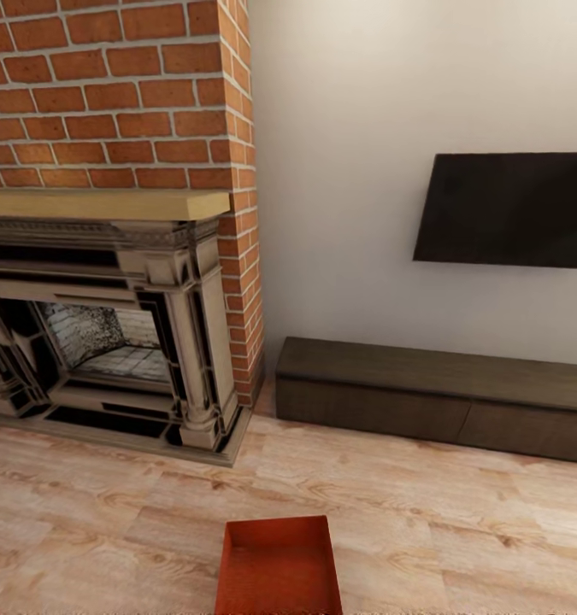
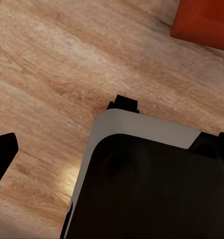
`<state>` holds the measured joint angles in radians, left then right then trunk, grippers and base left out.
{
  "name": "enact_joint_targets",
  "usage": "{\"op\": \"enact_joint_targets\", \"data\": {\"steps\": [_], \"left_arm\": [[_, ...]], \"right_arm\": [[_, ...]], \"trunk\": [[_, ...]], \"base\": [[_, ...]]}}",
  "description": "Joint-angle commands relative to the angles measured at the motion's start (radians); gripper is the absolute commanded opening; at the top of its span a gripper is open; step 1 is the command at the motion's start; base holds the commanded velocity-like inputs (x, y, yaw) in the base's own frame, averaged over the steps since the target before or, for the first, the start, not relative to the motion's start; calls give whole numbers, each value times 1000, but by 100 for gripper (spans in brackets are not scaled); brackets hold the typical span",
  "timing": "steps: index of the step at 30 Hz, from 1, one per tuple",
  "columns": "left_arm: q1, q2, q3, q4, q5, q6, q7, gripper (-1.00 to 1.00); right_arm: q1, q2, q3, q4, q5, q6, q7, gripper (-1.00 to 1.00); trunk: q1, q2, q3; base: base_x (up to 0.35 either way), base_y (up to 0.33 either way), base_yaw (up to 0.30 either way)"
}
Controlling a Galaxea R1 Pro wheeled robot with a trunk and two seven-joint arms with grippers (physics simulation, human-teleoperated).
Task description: Move the two storage containers from the living room to the garage. In the garage, place one container on the floor and stack the other container on top of it (either order is fine).
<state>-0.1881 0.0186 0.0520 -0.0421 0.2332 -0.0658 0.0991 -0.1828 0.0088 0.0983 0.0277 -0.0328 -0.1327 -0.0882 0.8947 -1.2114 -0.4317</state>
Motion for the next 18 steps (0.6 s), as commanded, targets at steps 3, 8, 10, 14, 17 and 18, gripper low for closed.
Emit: {"op": "enact_joint_targets", "data": {"steps": [3,8,10,14,17,18], "left_arm": [[-1,0,5,1,2,-3,1,100],[-1,0,5,1,2,-3,1,100],[-1,0,5,1,2,-3,1,100],[-1,0,5,1,2,-3,1,100],[-1,0,5,1,2,-3,1,100],[-1,0,5,1,2,-3,1,100]], "right_arm": [[-1,0,7,3,-6,-5,-4,100],[-1,0,6,3,-9,-5,-4,100],[-1,0,6,3,-10,-5,-4,100],[-1,-1,6,3,-10,-5,-4,100],[-1,0,5,3,-9,-8,-5,100],[-1,0,5,3,-9,-11,-5,100]], "trunk": [[0,-1,-6],[0,-1,-14],[0,-1,-17],[0,-1,-24],[0,-1,-28],[0,-1,-28]], "base": [[0,0,0],[0,0,6],[0,0,56],[0,0,98],[0,0,77],[0,0,36]]}}
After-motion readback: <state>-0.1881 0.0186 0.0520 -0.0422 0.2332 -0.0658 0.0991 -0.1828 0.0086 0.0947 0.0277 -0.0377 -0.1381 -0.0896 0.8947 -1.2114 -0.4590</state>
